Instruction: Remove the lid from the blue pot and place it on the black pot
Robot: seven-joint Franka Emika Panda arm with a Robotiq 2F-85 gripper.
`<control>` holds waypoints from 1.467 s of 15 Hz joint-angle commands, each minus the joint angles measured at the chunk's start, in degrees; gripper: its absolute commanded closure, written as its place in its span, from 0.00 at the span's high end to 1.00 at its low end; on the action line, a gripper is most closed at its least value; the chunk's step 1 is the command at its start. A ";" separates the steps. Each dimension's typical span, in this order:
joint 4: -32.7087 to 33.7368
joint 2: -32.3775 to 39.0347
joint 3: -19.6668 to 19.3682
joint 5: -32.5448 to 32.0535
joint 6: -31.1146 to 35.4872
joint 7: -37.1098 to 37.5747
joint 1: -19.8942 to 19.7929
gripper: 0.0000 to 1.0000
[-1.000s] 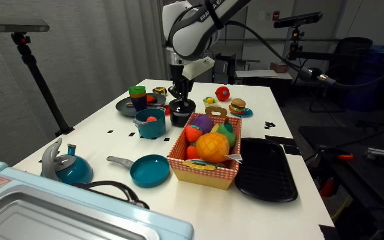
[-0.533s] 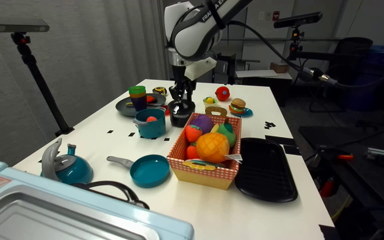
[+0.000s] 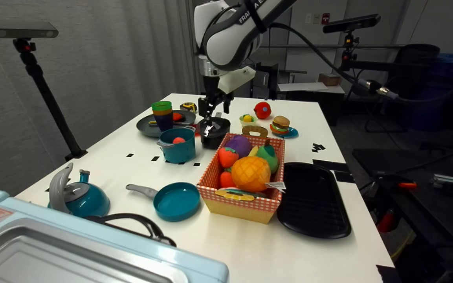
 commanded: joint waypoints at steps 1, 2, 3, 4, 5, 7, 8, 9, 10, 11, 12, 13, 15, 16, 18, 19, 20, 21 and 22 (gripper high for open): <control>-2.03 -2.09 0.16 -0.08 1.80 -1.22 -0.17 1.00; -2.20 -2.42 0.08 -0.20 1.96 -1.23 -0.08 1.00; -2.27 -2.73 0.00 -0.28 2.09 -1.17 -0.01 1.00; -2.40 -3.30 0.00 -0.26 2.15 -1.16 0.04 1.00; -2.56 -3.85 0.16 -0.20 2.44 -1.44 0.03 1.00; -3.61 -5.79 0.42 -0.66 4.01 -2.46 0.53 1.00; -4.29 -6.89 0.54 -1.05 5.03 -3.25 0.92 1.00; -5.14 -8.15 0.72 -1.37 6.25 -4.01 1.35 1.00; -6.42 -9.67 1.23 -1.37 7.46 -5.15 1.67 1.00; -7.89 -11.17 1.52 -1.63 8.87 -5.86 2.25 1.00; -9.98 -13.00 2.08 -1.86 10.54 -6.99 2.80 1.00; -11.67 -14.51 2.61 -2.02 11.83 -7.98 3.27 1.00; -14.94 -17.66 3.82 -2.10 13.67 -9.94 3.84 1.00; -16.37 -19.22 4.39 -1.98 14.00 -10.69 4.15 1.00; -19.34 -22.10 5.33 -1.79 15.17 -11.99 4.60 1.00; -20.50 -23.42 5.68 -1.77 15.33 -12.58 4.76 1.00; -21.78 -24.96 6.03 -1.79 15.39 -13.21 4.91 1.00; -23.02 -26.43 6.27 -1.88 15.49 -13.74 5.08 1.00; -24.23 -27.92 6.58 -1.63 15.31 -14.29 5.13 1.00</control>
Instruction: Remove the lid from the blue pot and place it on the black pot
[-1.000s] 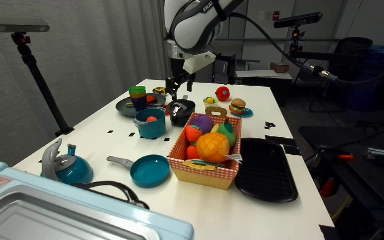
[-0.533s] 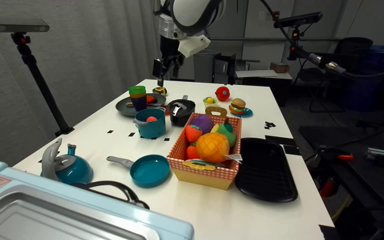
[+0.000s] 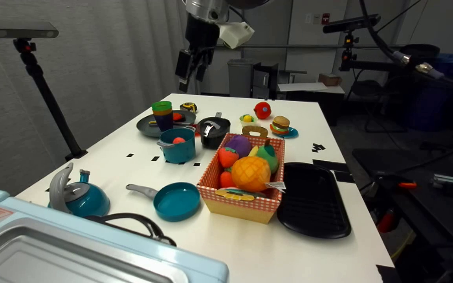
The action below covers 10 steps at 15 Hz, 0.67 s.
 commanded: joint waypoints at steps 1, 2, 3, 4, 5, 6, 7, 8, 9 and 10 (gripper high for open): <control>-7.82 -7.86 0.99 0.01 1.46 -2.96 0.21 1.00; -8.58 -8.89 1.15 0.10 1.02 -3.13 0.27 1.00; -9.39 -9.94 1.23 0.12 0.60 -3.07 0.35 1.00; -10.16 -11.07 1.71 0.92 -0.77 -3.79 0.14 1.00; -6.02 -7.05 1.05 0.26 -0.30 -1.83 0.38 1.00; -7.01 -8.06 1.17 0.29 -0.30 -1.99 0.42 1.00; -7.75 -8.76 1.23 0.29 -0.30 -2.09 0.45 1.00; -8.27 -9.20 1.28 0.29 -0.30 -2.13 0.46 1.00; -8.56 -9.39 1.28 0.29 -0.30 -2.15 0.47 1.00; -8.64 -9.40 1.28 0.29 -0.30 -2.16 0.47 1.00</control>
